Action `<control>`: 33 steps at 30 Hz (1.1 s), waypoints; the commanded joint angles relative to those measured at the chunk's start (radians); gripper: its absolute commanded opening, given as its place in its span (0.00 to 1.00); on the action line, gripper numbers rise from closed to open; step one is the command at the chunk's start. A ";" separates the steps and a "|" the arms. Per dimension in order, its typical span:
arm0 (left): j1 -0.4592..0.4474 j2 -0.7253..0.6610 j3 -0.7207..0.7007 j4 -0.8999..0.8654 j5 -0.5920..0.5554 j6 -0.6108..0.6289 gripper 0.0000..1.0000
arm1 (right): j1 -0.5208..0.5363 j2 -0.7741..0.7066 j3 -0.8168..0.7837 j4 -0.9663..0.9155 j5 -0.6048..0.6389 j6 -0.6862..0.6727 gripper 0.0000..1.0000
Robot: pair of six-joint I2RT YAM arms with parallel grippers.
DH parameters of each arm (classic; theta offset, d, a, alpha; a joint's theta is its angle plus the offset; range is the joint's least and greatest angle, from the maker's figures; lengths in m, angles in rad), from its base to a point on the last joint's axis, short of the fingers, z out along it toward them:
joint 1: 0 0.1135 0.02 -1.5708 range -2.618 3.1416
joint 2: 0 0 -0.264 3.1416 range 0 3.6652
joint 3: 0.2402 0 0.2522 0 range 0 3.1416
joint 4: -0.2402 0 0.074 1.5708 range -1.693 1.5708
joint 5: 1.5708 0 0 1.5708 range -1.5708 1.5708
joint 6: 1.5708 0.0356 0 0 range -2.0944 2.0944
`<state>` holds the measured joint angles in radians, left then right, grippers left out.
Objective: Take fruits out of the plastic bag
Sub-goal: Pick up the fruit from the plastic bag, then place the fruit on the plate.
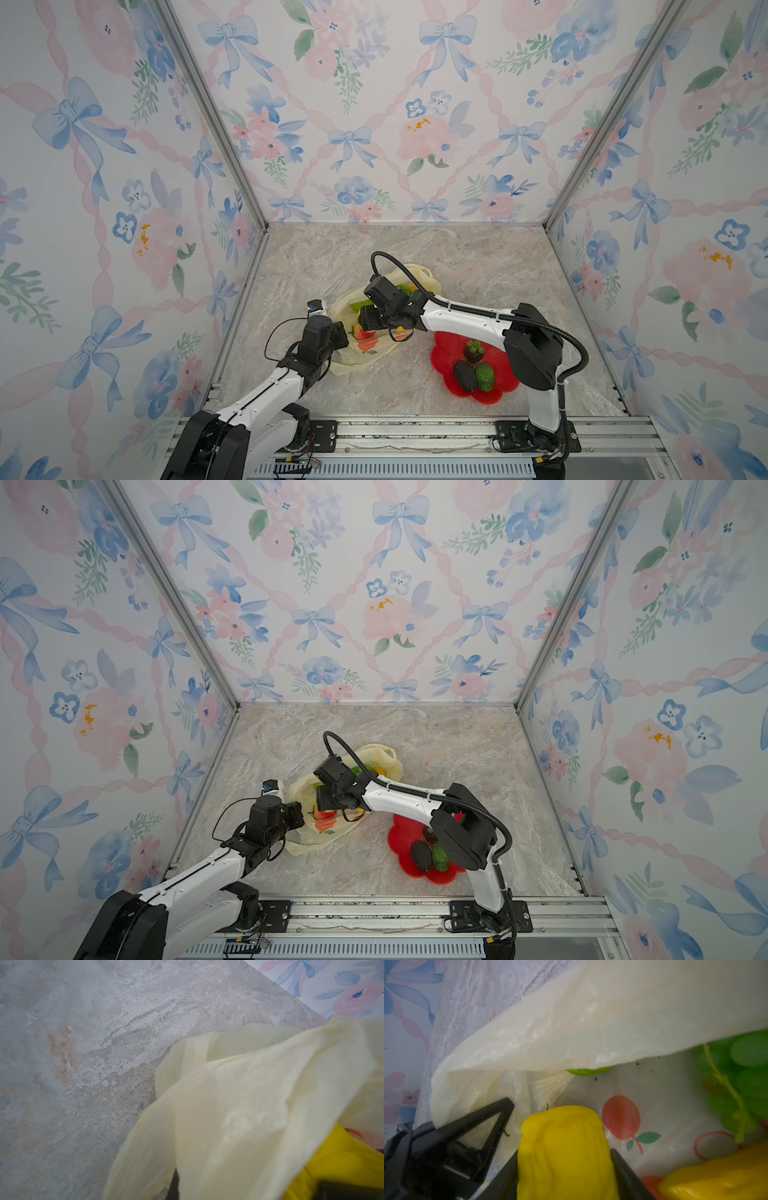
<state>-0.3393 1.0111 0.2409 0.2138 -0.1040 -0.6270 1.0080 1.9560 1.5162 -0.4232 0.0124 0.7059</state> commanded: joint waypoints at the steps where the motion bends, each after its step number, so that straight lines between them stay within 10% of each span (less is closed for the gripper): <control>1: 0.007 0.009 0.026 0.015 -0.013 0.046 0.05 | -0.016 -0.101 -0.031 -0.151 -0.020 -0.075 0.60; 20: 0.005 0.039 0.023 0.038 0.020 0.095 0.04 | -0.232 -0.434 -0.131 -0.711 0.066 -0.290 0.58; 33: 0.006 0.070 0.020 0.062 0.036 0.101 0.04 | -0.428 -0.395 -0.147 -0.892 0.037 -0.352 0.58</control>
<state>-0.3393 1.0683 0.2455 0.2584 -0.0872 -0.5495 0.6182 1.5280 1.3888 -1.2469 0.0570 0.3855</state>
